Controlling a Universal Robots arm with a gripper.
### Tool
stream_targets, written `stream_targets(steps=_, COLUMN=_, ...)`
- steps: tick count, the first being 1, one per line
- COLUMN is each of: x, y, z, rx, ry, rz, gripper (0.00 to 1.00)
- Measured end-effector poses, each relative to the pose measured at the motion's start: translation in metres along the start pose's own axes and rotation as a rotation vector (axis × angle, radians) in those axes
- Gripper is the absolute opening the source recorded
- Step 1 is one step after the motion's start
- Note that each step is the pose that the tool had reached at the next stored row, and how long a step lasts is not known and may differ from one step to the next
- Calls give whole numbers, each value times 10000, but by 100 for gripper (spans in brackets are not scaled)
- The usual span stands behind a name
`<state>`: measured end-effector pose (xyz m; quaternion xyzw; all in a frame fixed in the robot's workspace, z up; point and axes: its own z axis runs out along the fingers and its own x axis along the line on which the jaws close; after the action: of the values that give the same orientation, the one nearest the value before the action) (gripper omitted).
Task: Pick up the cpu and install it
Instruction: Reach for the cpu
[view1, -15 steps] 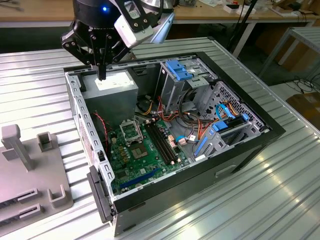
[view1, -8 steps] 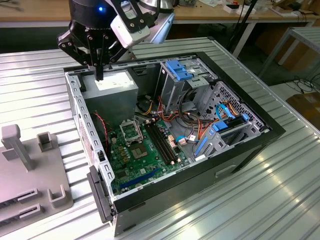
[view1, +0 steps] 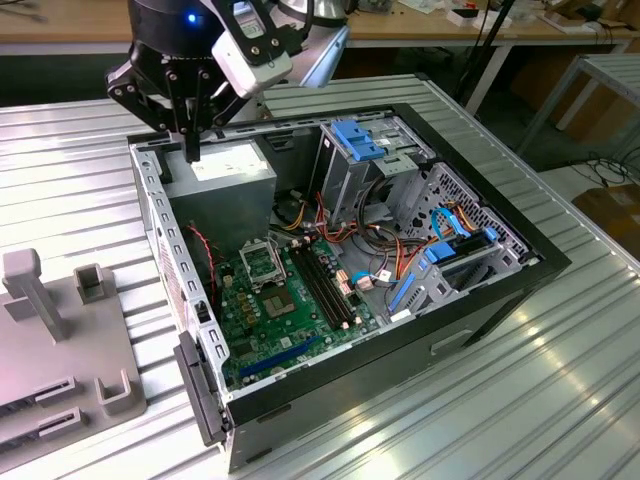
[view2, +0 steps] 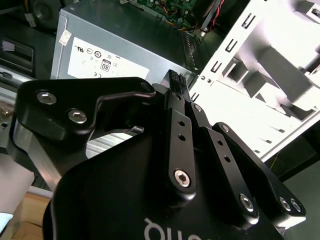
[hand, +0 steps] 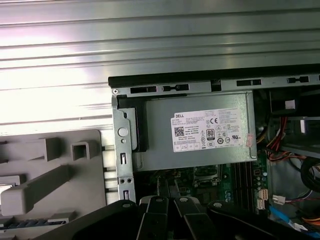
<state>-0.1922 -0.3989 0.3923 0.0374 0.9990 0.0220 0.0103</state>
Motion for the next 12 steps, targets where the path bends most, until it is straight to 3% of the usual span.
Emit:
stream_targets(steps=9, x=35, y=-2, z=0, rx=0, ry=2, rz=2, gripper=11)
stream_targets(steps=12, x=97, y=-7, z=-1, rx=0, ry=3, rz=0, gripper=11)
